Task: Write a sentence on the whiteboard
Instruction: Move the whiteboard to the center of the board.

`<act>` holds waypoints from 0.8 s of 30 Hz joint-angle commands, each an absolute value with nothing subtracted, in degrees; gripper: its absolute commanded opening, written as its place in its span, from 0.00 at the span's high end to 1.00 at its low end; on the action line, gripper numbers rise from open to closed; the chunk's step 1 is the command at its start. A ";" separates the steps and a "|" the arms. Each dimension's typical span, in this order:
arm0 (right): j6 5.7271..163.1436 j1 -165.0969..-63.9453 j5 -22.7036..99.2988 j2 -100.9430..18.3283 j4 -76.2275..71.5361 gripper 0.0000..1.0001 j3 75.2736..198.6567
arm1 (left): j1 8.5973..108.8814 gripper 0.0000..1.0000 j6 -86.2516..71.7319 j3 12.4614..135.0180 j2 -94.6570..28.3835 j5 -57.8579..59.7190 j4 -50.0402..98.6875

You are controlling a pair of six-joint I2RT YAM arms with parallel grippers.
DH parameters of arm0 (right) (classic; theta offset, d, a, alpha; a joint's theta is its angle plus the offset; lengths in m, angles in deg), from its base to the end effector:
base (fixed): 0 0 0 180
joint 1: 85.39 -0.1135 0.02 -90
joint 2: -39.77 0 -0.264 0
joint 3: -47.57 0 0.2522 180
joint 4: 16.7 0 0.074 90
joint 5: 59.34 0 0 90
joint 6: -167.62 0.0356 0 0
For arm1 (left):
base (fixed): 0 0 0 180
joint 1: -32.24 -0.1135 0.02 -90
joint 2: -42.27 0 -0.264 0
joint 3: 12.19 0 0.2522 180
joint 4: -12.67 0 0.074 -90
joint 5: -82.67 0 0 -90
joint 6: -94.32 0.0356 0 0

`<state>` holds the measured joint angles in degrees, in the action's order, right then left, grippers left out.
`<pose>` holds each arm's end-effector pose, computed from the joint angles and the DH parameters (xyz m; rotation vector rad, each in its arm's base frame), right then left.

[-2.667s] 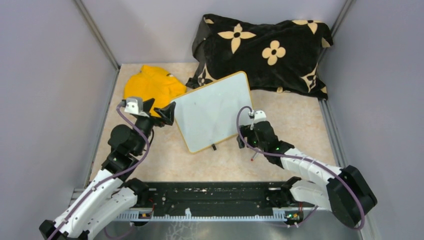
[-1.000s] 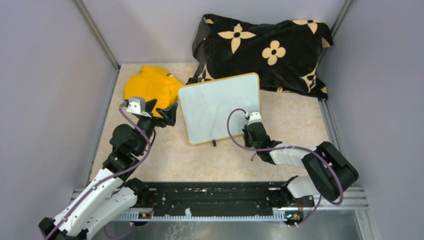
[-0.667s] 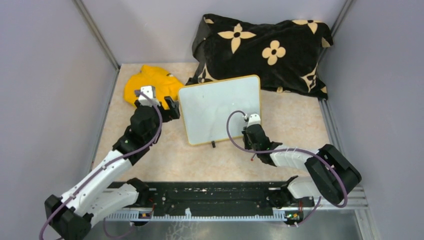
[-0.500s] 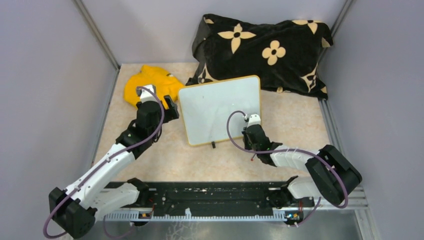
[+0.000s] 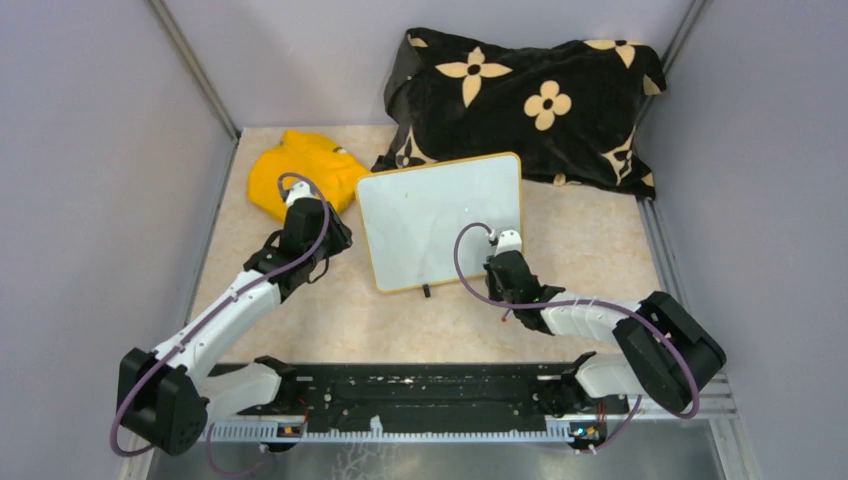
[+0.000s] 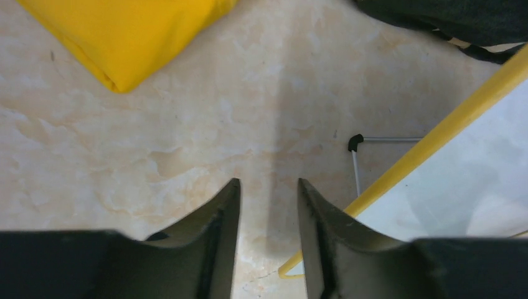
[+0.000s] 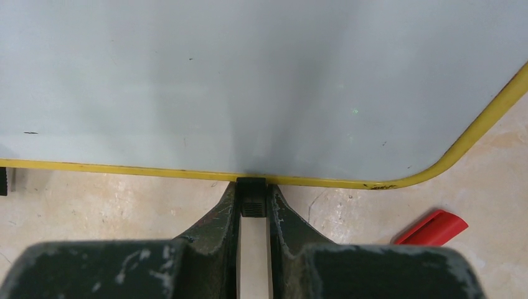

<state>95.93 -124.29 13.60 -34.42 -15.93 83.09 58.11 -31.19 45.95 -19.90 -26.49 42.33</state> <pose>0.1843 0.1353 0.1413 -0.2427 2.2184 0.2102 0.2191 -0.0933 0.2695 -0.3699 2.1021 -0.2721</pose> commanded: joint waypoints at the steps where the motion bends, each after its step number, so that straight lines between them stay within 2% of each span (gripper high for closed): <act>1: 99.34 -125.97 13.57 -32.41 -17.24 1.00 83.56 | 57.90 0.60 -35.41 45.20 -22.92 -21.52 40.35; 5: 100.14 -126.61 12.46 -32.08 -16.57 1.00 83.94 | 57.90 0.71 -37.07 45.01 -24.92 -20.73 40.10; 24: 100.30 -128.47 10.83 -33.46 -16.22 1.00 85.87 | 59.25 0.92 -38.62 40.82 -28.92 -10.05 32.84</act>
<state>98.31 -127.20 10.10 -34.09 -14.45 83.20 58.57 -37.48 42.04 -28.58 -12.67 36.06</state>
